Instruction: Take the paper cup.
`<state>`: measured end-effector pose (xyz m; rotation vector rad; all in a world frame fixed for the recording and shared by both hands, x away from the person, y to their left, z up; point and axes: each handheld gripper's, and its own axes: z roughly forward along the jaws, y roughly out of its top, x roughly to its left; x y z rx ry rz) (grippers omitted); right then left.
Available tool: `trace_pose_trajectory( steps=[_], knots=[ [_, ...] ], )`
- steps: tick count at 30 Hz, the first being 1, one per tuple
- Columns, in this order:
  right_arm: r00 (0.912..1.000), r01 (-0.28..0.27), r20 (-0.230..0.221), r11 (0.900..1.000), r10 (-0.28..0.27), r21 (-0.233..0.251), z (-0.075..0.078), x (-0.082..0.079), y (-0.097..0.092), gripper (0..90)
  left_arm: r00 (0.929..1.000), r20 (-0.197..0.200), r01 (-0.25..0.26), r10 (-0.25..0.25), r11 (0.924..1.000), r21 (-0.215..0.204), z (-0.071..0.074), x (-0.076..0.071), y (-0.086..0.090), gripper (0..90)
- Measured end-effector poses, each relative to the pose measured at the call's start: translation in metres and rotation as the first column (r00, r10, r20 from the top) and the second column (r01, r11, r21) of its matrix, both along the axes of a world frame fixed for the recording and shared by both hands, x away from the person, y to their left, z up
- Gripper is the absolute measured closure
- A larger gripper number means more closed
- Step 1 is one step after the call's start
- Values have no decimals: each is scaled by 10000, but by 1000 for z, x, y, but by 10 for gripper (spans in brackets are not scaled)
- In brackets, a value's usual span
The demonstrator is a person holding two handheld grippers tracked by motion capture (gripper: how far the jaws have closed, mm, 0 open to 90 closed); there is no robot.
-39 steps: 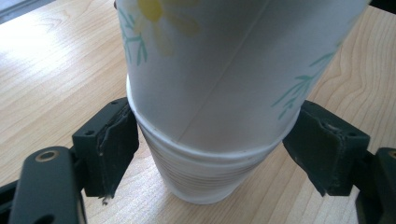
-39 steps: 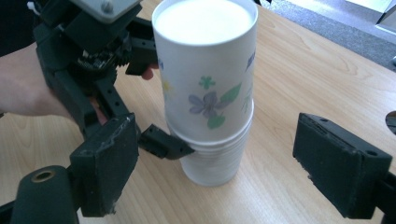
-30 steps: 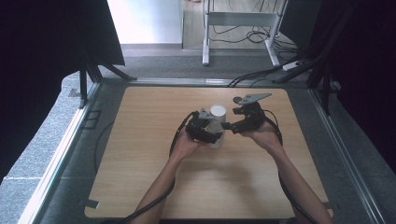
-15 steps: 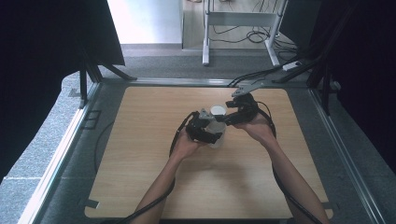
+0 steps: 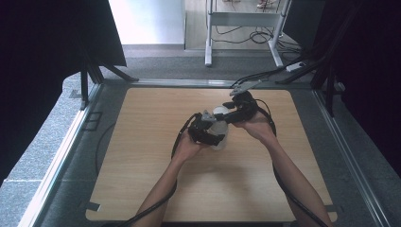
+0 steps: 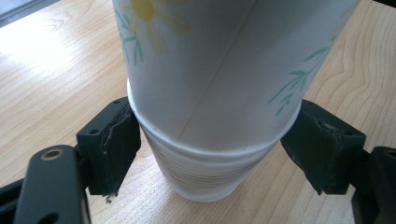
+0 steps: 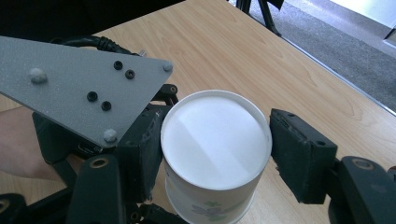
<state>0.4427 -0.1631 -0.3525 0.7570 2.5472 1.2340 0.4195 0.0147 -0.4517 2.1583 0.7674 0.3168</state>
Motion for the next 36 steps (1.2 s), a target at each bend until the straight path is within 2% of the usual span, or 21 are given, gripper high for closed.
trace_pose_trajectory(
  steps=[8, 20, 36],
  knots=[
    [10000, 24, 55, 10000, -24, 80, 4, -1, -1, 375, 10000, 47, 10, -10, 10000, 4, 0, -1, 0, 206],
    [9999, -32, 108, 9993, 28, 363, 24, -2, -6, 376, 10000, 84, 3, -3, 10000, -75, -2, -1, 1, 204],
    [9998, -40, 199, 9993, 33, 365, 51, -2, -9, 376, 9999, 84, 71, -70, 9999, -146, -2, -1, 2, 199]
  ],
)
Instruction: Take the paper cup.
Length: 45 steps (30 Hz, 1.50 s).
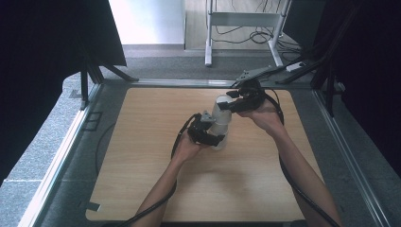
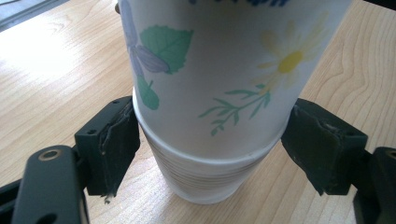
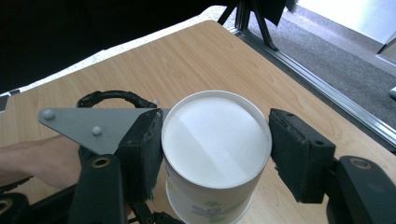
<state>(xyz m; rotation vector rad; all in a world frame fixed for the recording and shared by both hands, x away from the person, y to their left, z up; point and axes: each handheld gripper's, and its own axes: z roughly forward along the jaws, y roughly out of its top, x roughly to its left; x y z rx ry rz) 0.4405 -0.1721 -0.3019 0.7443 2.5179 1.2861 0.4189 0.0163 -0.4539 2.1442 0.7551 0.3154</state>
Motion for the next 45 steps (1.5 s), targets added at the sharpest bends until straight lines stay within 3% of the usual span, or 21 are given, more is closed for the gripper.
trace_pose_trajectory(
  steps=[11, 22, 31, 45],
  knots=[
    [10000, -24, -66, 9999, 25, 125, 12, 0, -2, 376, 10000, -49, 43, -43, 10000, 57, 0, 0, 1, 191],
    [10000, -50, 18, 9996, 49, 291, 27, -5, -6, 377, 9991, -395, 142, -152, 9996, -249, 0, -2, 6, 89],
    [9999, -129, 117, 9990, 124, 429, 40, -16, -12, 376, 9973, -601, 389, -415, 9983, -438, 5, -8, 15, 2],
    [9981, -562, 259, 9975, 551, 439, 43, -40, -20, 376, 9952, -631, 688, -741, 9942, -824, 12, -29, 31, 0]
  ],
)
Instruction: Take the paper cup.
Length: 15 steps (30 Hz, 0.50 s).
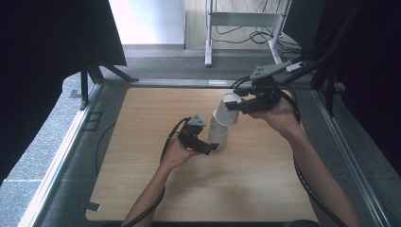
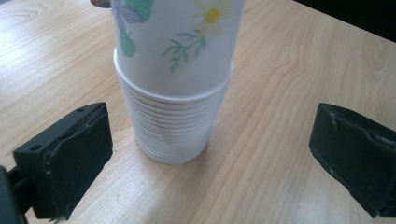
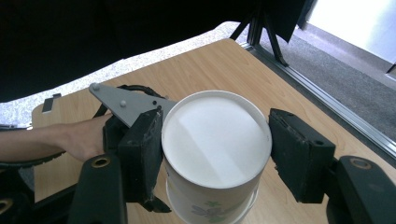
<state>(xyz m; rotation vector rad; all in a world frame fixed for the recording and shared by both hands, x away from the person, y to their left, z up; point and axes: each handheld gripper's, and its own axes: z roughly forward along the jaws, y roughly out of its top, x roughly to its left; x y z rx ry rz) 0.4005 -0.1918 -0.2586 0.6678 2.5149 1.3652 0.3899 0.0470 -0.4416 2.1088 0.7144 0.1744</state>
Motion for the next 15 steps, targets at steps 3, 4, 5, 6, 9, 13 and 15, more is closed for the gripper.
trace_pose_trajectory(
  steps=[3, 4, 5, 6, 9, 13, 15],
  knots=[
    [10000, -86, 1, 10000, 86, -1, -1, -5, -3, 376, 9999, 95, 122, -122, 9999, -30, 1, -5, 2, 0],
    [9999, -125, 14, 9999, 125, -7, -2, -7, -4, 376, 9998, 108, 150, -149, 9999, -44, 1, -7, 3, 0],
    [9999, -167, 21, 9999, 167, -6, -3, -9, -5, 376, 9997, 111, 227, -226, 9997, -63, 1, -8, 4, 0],
    [9998, -214, 51, 9998, 214, -17, -3, -11, -6, 376, 9996, 125, 263, -262, 9996, -34, 1, -9, 4, 0],
    [9996, -274, 45, 9996, 274, 39, -6, -15, -9, 376, 9991, 160, 383, -381, 9992, -75, 0, -13, 5, 0],
    [9991, -422, 38, 9991, 422, -13, -11, -20, -10, 377, 9983, 184, 560, -558, 9984, -117, -1, -18, 5, 0],
    [9988, -495, 21, 9988, 495, -41, -15, -23, -9, 377, 9978, 199, 637, -634, 9979, -127, -1, -20, 4, 0]
  ],
)
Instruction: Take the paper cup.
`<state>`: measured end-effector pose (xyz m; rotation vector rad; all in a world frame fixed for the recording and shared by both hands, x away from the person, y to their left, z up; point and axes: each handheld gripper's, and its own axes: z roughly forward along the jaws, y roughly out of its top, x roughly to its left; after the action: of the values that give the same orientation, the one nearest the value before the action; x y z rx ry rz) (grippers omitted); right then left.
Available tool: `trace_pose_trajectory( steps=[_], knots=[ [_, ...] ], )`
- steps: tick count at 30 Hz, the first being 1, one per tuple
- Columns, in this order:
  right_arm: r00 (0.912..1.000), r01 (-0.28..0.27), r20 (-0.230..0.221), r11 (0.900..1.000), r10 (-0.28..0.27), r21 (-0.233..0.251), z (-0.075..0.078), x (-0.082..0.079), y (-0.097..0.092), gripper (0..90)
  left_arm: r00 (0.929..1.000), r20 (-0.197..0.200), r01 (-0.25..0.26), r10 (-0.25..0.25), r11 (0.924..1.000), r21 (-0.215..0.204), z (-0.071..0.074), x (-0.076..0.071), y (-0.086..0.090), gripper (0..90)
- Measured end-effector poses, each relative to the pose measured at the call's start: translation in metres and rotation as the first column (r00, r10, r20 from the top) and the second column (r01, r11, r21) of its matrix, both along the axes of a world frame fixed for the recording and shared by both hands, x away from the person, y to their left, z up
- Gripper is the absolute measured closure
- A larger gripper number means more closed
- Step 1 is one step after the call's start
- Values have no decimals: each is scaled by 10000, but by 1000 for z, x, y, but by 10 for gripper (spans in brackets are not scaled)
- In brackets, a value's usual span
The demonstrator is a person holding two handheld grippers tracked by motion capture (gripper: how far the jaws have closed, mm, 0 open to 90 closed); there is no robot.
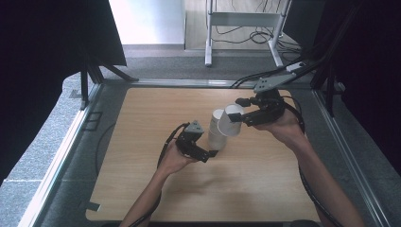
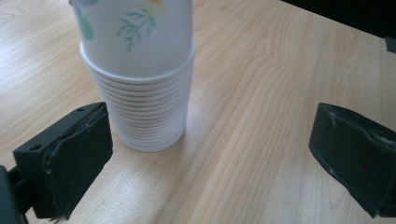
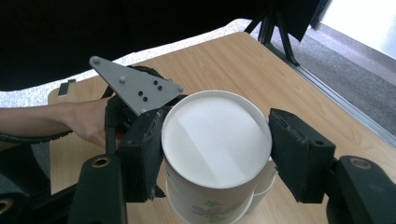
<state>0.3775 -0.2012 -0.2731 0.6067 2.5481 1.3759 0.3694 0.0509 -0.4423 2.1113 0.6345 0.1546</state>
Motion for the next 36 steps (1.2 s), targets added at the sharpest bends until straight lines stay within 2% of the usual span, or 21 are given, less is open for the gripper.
trace_pose_trajectory(
  steps=[10, 15, 22, 36],
  knots=[
    [9998, -204, -18, 9997, 204, 94, -17, -13, -4, 377, 9994, 230, 276, -272, 9995, -168, 0, -14, -3, 0],
    [9996, -287, -23, 9995, 288, 151, -29, -18, -5, 377, 9982, 426, 433, -420, 9987, -279, -2, -21, -4, 0],
    [9992, -380, -73, 9991, 382, 177, -47, -23, -4, 377, 9968, 501, 650, -625, 9967, -496, -7, -27, -8, 0],
    [9975, -632, -304, 9978, 638, 182, -75, -32, 5, 377, 9900, 1035, 1027, -961, 9928, -612, -16, -37, -22, 21]
  ],
)
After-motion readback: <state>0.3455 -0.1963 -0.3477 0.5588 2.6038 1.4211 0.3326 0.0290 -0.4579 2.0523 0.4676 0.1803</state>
